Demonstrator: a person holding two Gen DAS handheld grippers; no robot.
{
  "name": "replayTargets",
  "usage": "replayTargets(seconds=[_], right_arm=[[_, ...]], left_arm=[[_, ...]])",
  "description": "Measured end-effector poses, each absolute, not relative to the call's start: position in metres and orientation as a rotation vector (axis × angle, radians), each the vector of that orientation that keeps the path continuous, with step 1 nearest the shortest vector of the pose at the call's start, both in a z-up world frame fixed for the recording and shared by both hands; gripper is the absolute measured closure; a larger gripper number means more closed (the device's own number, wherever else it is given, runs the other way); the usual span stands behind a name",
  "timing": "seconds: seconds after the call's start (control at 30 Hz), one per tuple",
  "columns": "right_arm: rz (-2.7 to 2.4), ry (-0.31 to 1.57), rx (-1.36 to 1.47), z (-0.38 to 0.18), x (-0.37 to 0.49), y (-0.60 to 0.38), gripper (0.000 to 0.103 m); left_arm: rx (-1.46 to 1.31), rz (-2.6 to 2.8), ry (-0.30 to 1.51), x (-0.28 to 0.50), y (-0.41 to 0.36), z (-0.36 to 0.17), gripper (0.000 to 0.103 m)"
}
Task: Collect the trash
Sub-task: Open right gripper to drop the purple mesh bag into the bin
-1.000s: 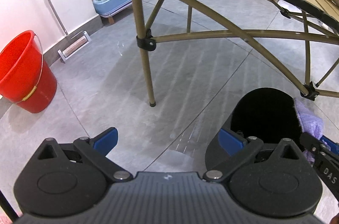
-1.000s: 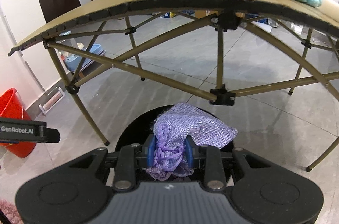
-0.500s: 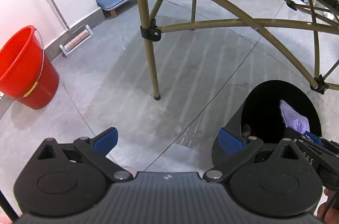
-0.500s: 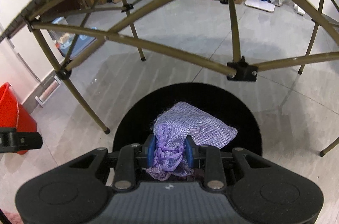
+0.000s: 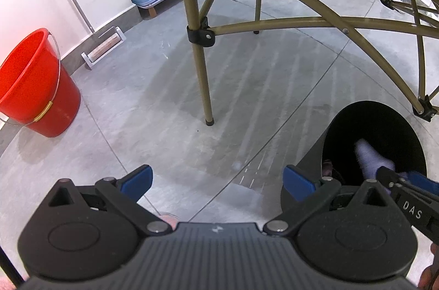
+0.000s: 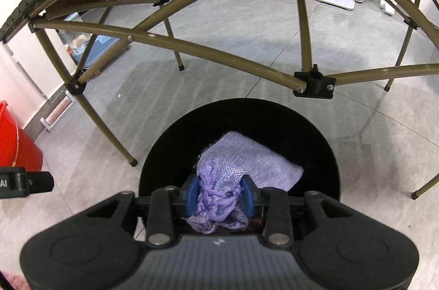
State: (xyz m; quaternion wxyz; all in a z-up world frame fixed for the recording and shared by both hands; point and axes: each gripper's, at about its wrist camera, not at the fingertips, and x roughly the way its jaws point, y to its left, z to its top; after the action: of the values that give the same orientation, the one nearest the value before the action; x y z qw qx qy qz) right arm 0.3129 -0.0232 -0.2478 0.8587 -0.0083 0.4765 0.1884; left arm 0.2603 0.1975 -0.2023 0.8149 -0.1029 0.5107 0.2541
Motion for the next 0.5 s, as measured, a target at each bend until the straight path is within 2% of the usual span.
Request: replayTargets(seconds=[0.03,0.1,0.17,0.2,0.5], right_arm=[[0.385,1.002,-0.023,-0.2479,0.3133,-0.0233,0.026],[0.369,1.003,-0.036,-0.2486,0.3134,-0.0227,0.008],[0.365,1.004,-0.045,-0.2484,0.3134,-0.0218,0.005],[0.363,1.006,-0.048,-0.2487,0.3137,-0.0215,0.000],[0.365,1.008,-0.052,-0.2488,0.3134,-0.0216,0.000]], left_arm=[[-0.220,0.541,1.090,0.2608,0.1976,-0.2023,0.000],[-0.221,0.539,1.090,0.2603,0.1980,-0.2021,0.000],[-0.223,0.539,1.089,0.2595,0.1993,-0.2022,0.000],[-0.223,0.539,1.090,0.2594,0.1991,-0.2022,0.000],[-0.223,0.531,1.087,0.2586,0.1976,-0.2020,0.000]])
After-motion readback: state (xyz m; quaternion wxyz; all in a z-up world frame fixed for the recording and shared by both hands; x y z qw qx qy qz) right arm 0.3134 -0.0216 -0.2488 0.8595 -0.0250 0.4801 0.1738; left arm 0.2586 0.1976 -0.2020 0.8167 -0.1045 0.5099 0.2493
